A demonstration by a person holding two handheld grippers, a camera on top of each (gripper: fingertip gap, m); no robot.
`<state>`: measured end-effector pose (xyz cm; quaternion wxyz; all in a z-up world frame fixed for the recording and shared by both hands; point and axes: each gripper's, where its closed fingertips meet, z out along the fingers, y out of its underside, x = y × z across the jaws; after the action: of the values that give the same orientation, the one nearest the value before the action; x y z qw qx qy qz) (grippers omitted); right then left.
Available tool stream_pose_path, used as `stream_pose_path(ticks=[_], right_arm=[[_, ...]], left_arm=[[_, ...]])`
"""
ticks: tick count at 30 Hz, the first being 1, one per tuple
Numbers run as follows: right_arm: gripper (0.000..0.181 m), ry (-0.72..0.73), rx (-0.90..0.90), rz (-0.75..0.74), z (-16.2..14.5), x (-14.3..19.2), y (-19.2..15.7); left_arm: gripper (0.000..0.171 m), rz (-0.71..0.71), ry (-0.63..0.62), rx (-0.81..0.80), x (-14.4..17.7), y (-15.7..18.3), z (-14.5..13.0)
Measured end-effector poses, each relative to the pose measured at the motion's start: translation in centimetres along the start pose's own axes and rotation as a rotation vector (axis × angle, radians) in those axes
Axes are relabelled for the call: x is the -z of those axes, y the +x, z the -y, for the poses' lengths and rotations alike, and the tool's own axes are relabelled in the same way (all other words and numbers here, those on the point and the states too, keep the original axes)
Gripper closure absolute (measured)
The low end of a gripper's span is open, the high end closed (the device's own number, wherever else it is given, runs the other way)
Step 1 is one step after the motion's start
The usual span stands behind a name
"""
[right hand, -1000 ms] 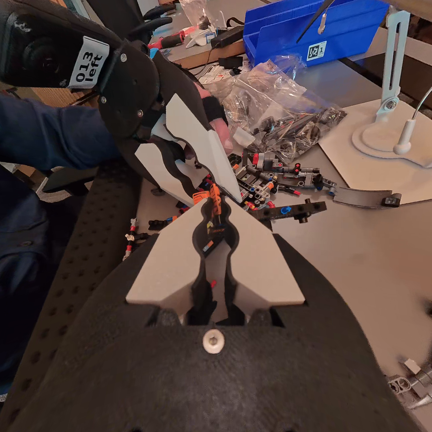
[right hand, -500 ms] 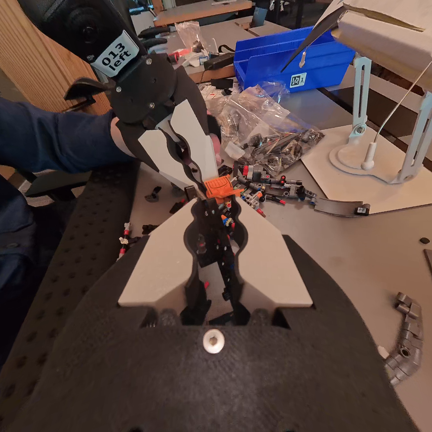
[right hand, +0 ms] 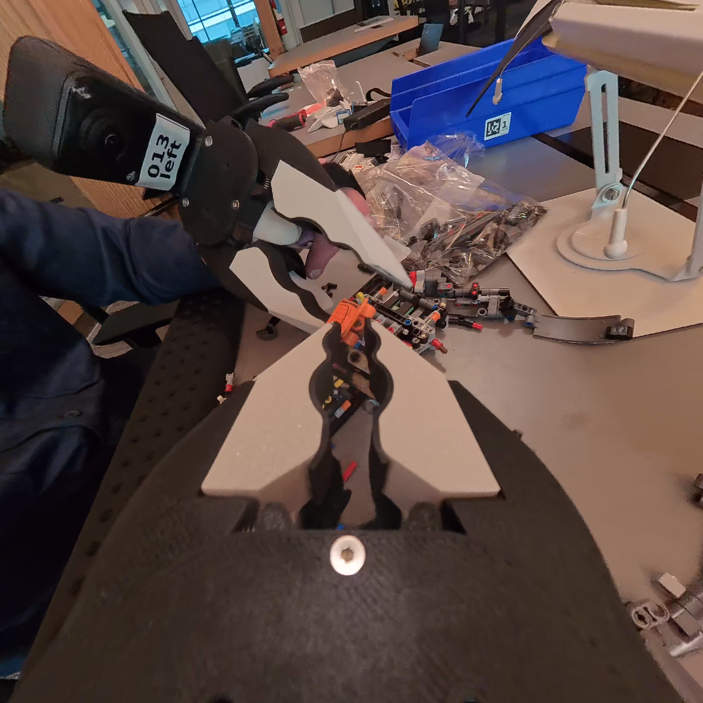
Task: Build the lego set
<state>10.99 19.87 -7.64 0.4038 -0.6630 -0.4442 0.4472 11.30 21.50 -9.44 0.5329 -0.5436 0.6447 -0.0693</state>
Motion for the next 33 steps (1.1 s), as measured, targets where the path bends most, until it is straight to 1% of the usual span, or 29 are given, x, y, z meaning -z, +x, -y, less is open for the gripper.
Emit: stream_pose_path(ticks=[2,4,6,12,15,16,17,18,21,25,28,30,33], right_arm=[[0.175,-0.014,-0.005,-0.01,-0.3,-0.3,0.1],[0.176,-0.021,-0.024,-0.015,-0.4,-0.3,0.4],[0.177,-0.008,-0.05,-0.003,-0.3,-0.2,0.4],[0.177,0.024,-0.114,0.01,0.1,-0.1,0.5],[0.177,0.034,-0.157,0.019,0.1,0.0,0.7],[0.176,0.035,-0.166,0.015,0.1,0.0,0.8],[0.176,0.032,-0.181,0.011,0.0,-0.1,0.9],[0.176,0.03,-0.199,0.015,-0.1,-0.2,1.0],[0.176,0.056,-0.256,0.04,0.0,-0.1,1.1],[0.176,0.083,-0.295,0.048,0.3,0.1,1.3],[0.17,0.094,-0.299,0.029,0.4,0.1,1.7],[0.162,0.095,-0.294,0.014,0.3,0.2,1.9],[0.158,0.092,-0.272,0.005,0.4,0.3,2.0]], left_arm=[[0.135,0.014,0.016,-0.061,0.0,0.4,0.4],[0.137,0.056,-0.01,-0.121,-0.1,0.4,0.4],[0.141,0.087,-0.006,-0.17,0.0,0.3,0.8],[0.141,0.133,-0.003,-0.183,-0.1,-0.2,0.9],[0.135,0.161,0.01,-0.213,0.1,-0.3,1.4],[0.13,0.182,0.011,-0.238,0.1,-0.5,1.5],[0.129,0.195,0.01,-0.271,0.2,-0.4,1.7],[0.132,0.204,0.005,-0.308,0.2,-0.2,1.8],[0.149,0.221,-0.019,-0.388,0.0,0.4,1.8],[0.152,0.225,-0.021,-0.357,0.0,0.1,1.9],[0.154,0.216,-0.027,-0.342,0.1,0.1,2.0],[0.155,0.206,-0.013,-0.318,0.2,0.0,2.1],[0.156,0.196,-0.006,-0.306,0.4,0.1,2.3]])
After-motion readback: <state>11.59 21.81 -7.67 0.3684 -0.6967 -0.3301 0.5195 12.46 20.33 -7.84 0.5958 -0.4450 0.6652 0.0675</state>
